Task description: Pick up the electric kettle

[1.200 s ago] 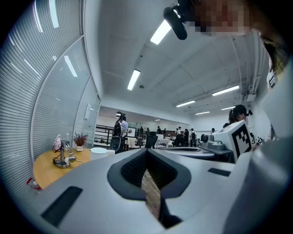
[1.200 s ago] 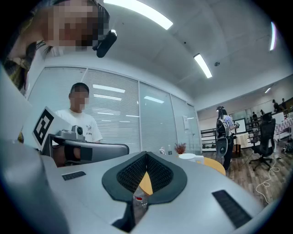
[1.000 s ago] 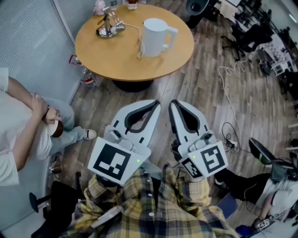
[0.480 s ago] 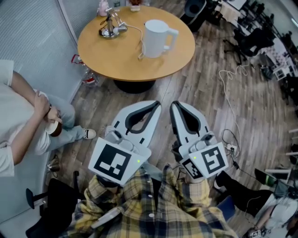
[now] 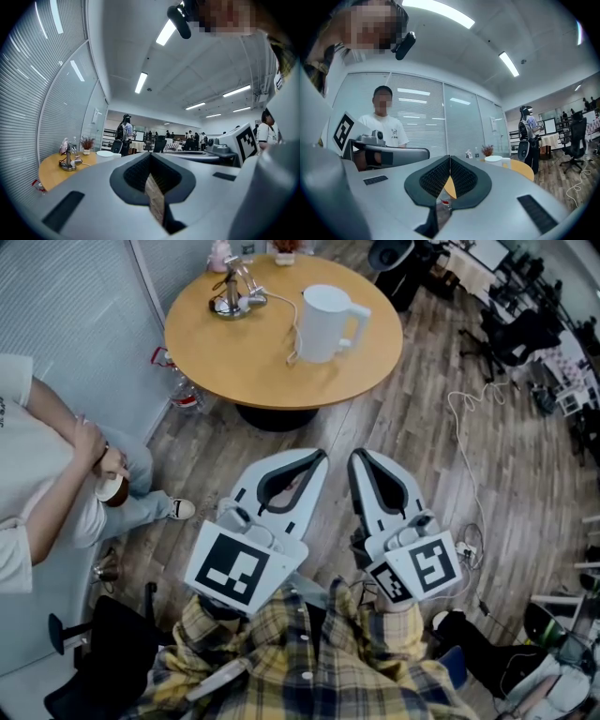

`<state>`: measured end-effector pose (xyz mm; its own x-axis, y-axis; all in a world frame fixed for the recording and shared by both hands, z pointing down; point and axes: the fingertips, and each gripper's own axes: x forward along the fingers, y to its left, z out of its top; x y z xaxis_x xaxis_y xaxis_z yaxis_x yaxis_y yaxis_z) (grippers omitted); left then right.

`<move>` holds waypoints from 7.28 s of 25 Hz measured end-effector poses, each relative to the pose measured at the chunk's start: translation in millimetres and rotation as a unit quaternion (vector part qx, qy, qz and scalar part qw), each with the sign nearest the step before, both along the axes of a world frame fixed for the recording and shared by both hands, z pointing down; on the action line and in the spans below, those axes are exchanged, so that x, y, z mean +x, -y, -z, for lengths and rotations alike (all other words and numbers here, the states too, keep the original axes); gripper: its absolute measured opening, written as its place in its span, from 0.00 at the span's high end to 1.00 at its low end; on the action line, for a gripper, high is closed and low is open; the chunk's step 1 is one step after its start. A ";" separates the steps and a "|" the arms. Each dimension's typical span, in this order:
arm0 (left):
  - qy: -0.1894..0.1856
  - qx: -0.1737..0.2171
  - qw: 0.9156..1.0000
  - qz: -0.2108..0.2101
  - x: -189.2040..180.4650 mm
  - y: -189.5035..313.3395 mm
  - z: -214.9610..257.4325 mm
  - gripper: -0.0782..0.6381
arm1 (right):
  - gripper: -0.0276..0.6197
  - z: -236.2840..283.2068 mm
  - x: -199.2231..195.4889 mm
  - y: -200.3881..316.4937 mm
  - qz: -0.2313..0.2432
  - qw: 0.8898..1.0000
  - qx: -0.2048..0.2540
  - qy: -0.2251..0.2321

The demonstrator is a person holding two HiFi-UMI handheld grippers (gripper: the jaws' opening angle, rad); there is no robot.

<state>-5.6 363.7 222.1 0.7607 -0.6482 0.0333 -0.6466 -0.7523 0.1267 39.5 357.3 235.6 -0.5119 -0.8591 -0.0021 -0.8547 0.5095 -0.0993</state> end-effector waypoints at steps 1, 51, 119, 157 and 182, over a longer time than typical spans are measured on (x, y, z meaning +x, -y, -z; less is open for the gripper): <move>-0.001 -0.001 1.000 0.000 -1.3 5.0 -0.9 0.89 | 0.91 -1.1 -1.1 4.9 0.000 1.000 -0.001 0.000; 0.009 -0.007 0.997 -0.074 0.9 319.0 -18.7 0.89 | 0.91 -19.8 13.5 304.5 -0.097 0.995 -0.022 -0.006; 0.018 -0.060 0.995 0.083 25.4 509.2 -69.3 0.89 | 0.70 -81.7 121.3 466.9 -0.080 0.993 -0.063 -0.059; 0.037 -0.149 0.983 0.096 -0.6 531.0 -186.5 0.89 | 0.55 -220.3 166.0 483.2 -0.191 0.970 -0.136 -0.070; 0.039 -0.145 0.984 0.099 -2.3 546.7 -189.8 0.89 | 0.83 -219.1 163.5 513.3 -0.215 0.968 -0.111 -0.059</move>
<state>-7.9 -183.0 411.9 0.6075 -0.7387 0.2919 -0.7936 -0.5496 0.2608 203.1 -156.0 454.7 -0.0922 -0.9652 0.2446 -0.9952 0.0812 -0.0546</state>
